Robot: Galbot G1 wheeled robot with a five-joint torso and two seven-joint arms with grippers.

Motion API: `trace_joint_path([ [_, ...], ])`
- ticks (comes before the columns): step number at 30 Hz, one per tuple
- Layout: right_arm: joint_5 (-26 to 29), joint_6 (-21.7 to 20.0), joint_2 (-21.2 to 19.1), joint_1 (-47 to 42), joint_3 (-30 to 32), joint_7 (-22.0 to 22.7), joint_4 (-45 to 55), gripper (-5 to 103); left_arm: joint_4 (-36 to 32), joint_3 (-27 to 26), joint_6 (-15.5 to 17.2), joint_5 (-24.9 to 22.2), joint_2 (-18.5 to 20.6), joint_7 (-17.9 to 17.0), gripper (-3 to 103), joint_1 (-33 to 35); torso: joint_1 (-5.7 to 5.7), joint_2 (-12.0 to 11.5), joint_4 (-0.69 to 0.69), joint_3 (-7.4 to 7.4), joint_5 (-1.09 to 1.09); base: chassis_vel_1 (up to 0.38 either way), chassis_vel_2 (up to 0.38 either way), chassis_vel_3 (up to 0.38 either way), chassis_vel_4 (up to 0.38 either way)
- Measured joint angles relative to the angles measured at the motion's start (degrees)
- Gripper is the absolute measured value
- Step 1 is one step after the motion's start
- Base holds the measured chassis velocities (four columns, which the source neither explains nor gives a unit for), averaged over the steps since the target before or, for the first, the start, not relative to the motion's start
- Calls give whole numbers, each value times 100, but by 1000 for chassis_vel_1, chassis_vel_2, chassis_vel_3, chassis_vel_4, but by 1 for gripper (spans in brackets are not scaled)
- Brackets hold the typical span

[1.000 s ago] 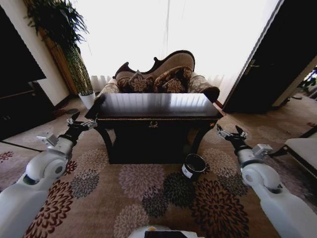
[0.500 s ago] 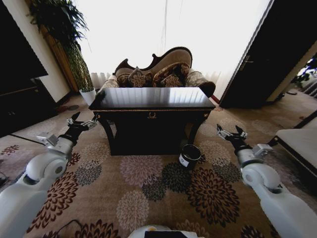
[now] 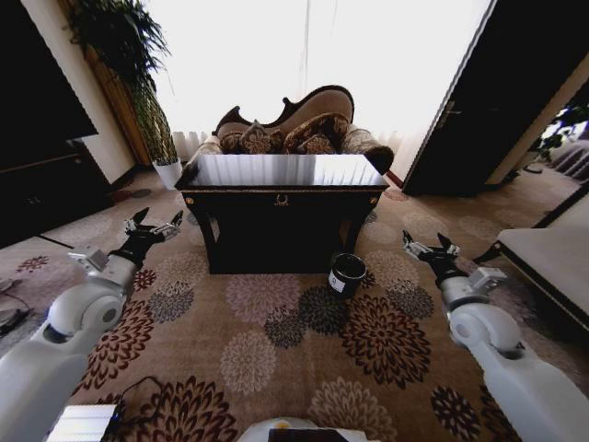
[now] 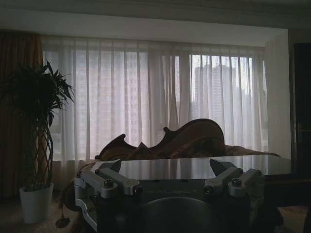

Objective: Move to the front of the table and place the trash on the table into the trash bin.

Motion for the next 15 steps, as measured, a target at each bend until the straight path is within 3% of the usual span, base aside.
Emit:
trace_joint_path([
  [2,0,0,0,-1,1,0,0,100,0,0,0,0,0,0,100,0,-4,2,1,-2,-9,156,-164,-146,199],
  [5,0,0,0,-1,1,0,1,100,-1,0,0,0,0,0,100,0,-7,5,2,-3,-1,42,-45,-31,85],
  [15,0,0,0,1,1,0,0,100,0,0,1,0,0,0,100,0,0,-2,2,0,-4,-17,19,9,-27],
])
